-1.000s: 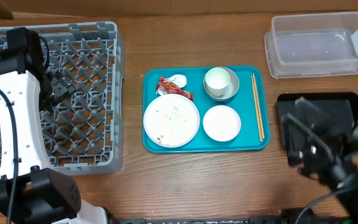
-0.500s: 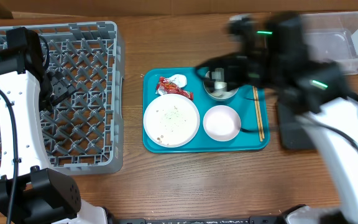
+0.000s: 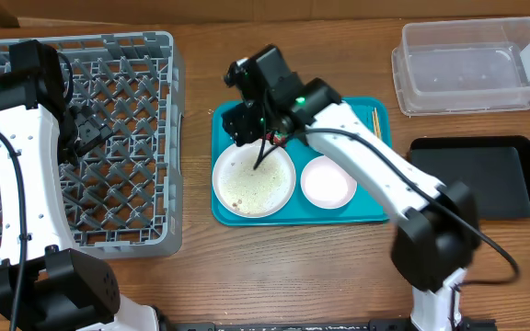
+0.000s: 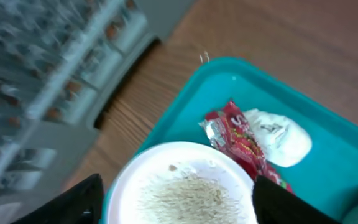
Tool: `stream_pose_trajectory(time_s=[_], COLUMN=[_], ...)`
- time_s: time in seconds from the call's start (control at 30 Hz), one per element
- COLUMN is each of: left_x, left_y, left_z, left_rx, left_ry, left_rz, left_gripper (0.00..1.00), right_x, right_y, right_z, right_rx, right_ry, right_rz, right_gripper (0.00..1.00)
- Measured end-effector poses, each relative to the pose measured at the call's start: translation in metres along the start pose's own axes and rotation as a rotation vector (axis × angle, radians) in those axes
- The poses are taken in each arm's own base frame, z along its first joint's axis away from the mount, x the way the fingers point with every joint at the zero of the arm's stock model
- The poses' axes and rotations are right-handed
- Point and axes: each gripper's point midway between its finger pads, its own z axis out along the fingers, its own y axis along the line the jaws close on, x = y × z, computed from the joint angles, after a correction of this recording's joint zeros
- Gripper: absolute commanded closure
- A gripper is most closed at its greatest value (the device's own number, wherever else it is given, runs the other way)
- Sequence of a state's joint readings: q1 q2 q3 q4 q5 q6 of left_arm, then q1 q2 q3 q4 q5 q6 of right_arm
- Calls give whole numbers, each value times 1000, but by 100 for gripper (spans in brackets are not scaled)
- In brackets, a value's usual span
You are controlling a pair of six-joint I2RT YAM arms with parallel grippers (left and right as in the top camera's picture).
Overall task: Sort waste into correct bins and load items into the dishwasher
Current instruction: 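Grasp the red snack wrapper on the tray with the right gripper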
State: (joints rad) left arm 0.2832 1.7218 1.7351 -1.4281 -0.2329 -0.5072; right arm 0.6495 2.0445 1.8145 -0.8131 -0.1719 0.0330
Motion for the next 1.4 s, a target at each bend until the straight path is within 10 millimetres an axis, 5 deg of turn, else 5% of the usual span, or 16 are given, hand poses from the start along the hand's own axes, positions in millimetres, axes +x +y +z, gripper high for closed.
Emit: stream_pose_trajectory(time_s=[0.17,0.67,0.87,1.27,1.4], left_x=[0,0,0,0,0], left_y=[0,0,0,0,0], left_z=[0,0,0,0,0], left_rx=[0,0,0,0,0], left_ry=[0,0,0,0,0], left_rz=[0,0,0,0,0], left_gripper=[0,0,0,0,0], right_x=[22,6,31,31,24], right_y=[-14,-41,-53,-55,-56], right_z=[44,73,104,106,100], right_rx=[25,144,154,159,175], right_ry=[81,10,83,83,59], right_rz=[-20,-165,-173,-151,-140], right_gripper=[17,5,25,92,96])
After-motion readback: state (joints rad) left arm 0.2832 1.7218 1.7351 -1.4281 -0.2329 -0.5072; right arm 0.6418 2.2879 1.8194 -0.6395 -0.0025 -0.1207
